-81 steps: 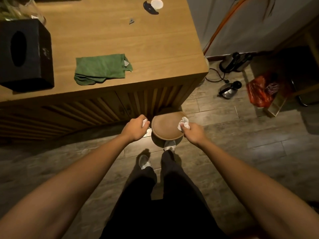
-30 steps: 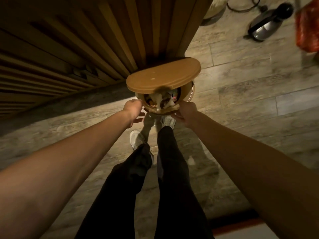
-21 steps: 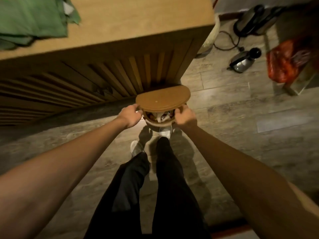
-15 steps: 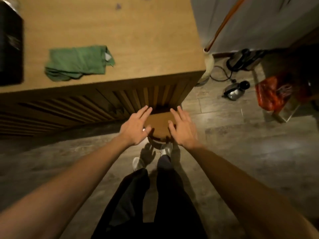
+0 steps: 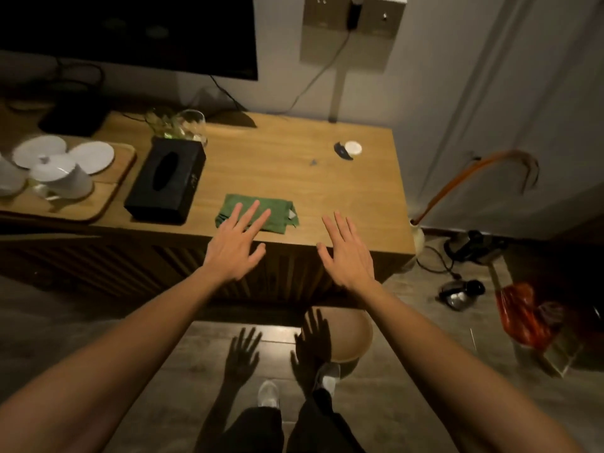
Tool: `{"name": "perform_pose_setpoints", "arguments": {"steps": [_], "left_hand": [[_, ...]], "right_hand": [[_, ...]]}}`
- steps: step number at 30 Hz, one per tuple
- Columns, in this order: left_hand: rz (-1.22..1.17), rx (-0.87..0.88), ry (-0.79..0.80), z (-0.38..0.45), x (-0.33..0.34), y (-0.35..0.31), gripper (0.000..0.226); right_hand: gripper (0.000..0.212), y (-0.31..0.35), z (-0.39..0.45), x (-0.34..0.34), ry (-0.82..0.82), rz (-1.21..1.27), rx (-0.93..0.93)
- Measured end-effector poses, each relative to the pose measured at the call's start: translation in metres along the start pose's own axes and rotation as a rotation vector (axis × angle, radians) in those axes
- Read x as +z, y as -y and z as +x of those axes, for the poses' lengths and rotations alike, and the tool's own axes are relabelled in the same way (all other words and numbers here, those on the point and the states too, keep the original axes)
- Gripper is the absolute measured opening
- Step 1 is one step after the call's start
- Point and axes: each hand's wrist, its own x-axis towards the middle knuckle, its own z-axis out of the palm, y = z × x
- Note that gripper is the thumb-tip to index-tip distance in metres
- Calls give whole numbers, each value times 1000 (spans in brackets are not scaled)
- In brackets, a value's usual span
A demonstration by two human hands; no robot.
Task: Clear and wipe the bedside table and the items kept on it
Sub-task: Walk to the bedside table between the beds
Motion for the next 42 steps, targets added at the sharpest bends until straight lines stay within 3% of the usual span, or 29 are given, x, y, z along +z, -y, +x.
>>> {"name": "perform_pose_setpoints", "arguments": {"steps": [7,15,23,31,39,42], "left_hand": [[9,-52,-39,13,-48,49,71],[-17,-171,-53,28,-56,91,73],[-29,-479,-126,-22,-67,165,71],[-73,-1001,-261,-216,-62,212,72],[-41,-1599,-334,-499,-42,157,75],[-46,-1767,-378,-595,-37,126,73]], "right_hand": [[66,46,46,-23,61,-19,-83],[67,78,112,-6,187,-71,-235],[67,171,188,42,303,-160,-627],[68,368,161,104,416,-205,-1117],[74,565,-61,172,531,-212,-1662],[74,614,-158,194,569,-180,-1780]]}}
